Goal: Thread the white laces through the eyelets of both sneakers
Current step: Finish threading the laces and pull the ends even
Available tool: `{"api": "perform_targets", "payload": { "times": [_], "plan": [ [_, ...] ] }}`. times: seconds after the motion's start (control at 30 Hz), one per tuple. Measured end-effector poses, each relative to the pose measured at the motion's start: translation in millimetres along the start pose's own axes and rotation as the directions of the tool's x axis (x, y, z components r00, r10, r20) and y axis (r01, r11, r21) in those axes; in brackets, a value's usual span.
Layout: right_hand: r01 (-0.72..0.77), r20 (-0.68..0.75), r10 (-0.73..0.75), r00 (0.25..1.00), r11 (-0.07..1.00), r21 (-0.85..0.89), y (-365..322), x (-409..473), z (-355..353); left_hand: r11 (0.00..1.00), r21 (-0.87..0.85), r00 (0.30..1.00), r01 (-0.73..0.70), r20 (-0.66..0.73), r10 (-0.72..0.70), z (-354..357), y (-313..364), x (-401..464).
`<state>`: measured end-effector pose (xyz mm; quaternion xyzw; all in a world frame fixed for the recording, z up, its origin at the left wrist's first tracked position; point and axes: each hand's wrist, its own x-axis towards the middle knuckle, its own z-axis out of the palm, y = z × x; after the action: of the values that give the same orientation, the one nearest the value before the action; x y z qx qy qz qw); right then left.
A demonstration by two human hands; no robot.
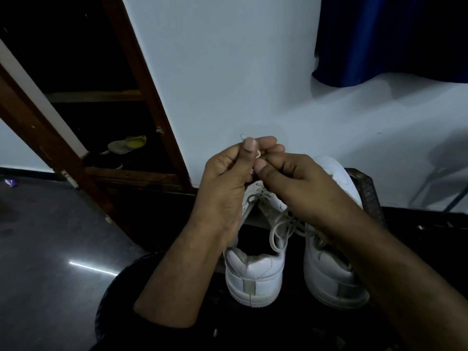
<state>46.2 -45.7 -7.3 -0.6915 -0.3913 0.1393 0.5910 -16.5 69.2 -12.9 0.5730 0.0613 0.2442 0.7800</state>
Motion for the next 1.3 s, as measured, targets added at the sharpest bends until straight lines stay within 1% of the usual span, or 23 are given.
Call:
{"api": "perform_targets", "payload": {
  "times": [0.1, 0.23, 0.33, 0.43, 0.47, 0.5, 0.53, 0.6, 0.63, 0.67, 0.7, 0.77, 0.8, 0.93, 0.97, 1.03, 1.1, 1.3],
  "plan": [
    [-0.011, 0.002, 0.011, 1.0, 1.0, -0.017, -1.1, 0.1, -1.2, 1.0, -0.01, 1.0, -0.012, -0.008, 0.012, -3.8, -0.7, 2.0],
    [0.001, 0.005, -0.001, 1.0, 0.998, -0.055, -0.2, -0.2, -1.9, 0.997, -0.073, 0.993, -0.037, -0.118, 0.029, -6.5, 6.3, 4.4],
    [-0.003, -0.067, -0.004, 0.998, 0.994, -0.107, -0.4, 0.7, -3.8, 0.987, -0.145, 0.983, -0.063, -0.182, 0.036, -10.8, 9.4, 7.3],
    [-0.045, -0.129, 0.029, 0.991, 0.992, -0.122, -3.7, 1.6, -7.1, 0.989, -0.124, 0.971, -0.079, -0.236, 0.048, -16.0, 10.0, 10.2],
    [-0.075, -0.144, 0.062, 0.988, 0.994, -0.084, -5.0, 2.1, -8.9, 0.99, -0.113, 0.966, -0.081, -0.253, 0.05, -17.7, 10.4, 11.1],
    [-0.108, -0.156, 0.106, 0.982, 0.994, -0.003, -7.6, 2.9, -10.8, 0.991, -0.109, 0.963, -0.081, -0.266, 0.05, -20.3, 11.7, 11.5],
    [-0.136, -0.159, 0.155, 0.975, 0.983, 0.123, -10.7, 4.2, -13.5, 0.991, -0.106, 0.958, -0.081, -0.282, 0.048, -23.3, 12.7, 12.0],
    [-0.141, -0.127, 0.213, 0.969, 0.895, 0.424, -20.4, 5.9, -22.4, 0.992, -0.093, 0.946, -0.083, -0.32, 0.049, -30.4, 15.1, 12.9],
    [-0.116, -0.117, 0.207, 0.971, 0.843, 0.525, -25.0, 5.9, -28.1, 0.993, -0.086, 0.941, -0.085, -0.334, 0.052, -33.5, 15.9, 13.3],
    [-0.084, -0.128, 0.185, 0.974, 0.825, 0.559, -29.1, 6.0, -33.4, 0.992, -0.082, 0.938, -0.092, -0.342, 0.059, -36.7, 17.6, 13.3],
    [-0.052, -0.154, 0.156, 0.976, 0.847, 0.528, -31.1, 5.5, -37.5, 0.992, -0.083, 0.937, -0.096, -0.343, 0.062, -39.3, 18.7, 12.4],
    [0.0, -0.218, 0.088, 0.972, 0.927, 0.375, -33.8, 4.5, -43.0, 0.992, -0.086, 0.947, -0.094, -0.315, 0.062, -40.9, 18.5, 11.0],
    [0.013, -0.237, 0.07, 0.969, 0.945, 0.328, -33.7, 3.9, -42.9, 0.994, -0.072, 0.954, -0.082, -0.295, 0.058, -40.9, 16.3, 9.6],
    [0.048, -0.318, 0.051, 0.947, 0.954, 0.294, -37.6, 1.6, -41.5, 0.998, 0.012, 0.973, -0.059, -0.223, 0.06, -29.7, 8.5, 3.9],
    [0.063, -0.355, 0.034, 0.934, 0.965, 0.256, -37.8, 1.3, -41.2, 0.998, 0.028, 0.976, -0.059, -0.21, 0.063, -27.5, 7.8, 2.6],
    [0.092, -0.414, -0.033, 0.909, 0.988, 0.122, -35.7, 2.3, -41.3, 0.997, 0.054, 0.979, -0.059, -0.193, 0.069, -26.4, 6.6, 2.1],
    [0.109, -0.422, -0.088, 0.902, 0.994, 0.027, -33.3, 3.8, -41.5, 0.996, 0.075, 0.98, -0.051, -0.189, 0.065, -26.1, 4.7, 3.4],
    [0.127, -0.381, -0.115, 0.917, 0.992, 0.005, -24.0, 12.1, -38.6, 0.999, 0.035, 0.985, 0.0, -0.171, 0.006, -19.3, -2.5, 14.8]
  ]
}}
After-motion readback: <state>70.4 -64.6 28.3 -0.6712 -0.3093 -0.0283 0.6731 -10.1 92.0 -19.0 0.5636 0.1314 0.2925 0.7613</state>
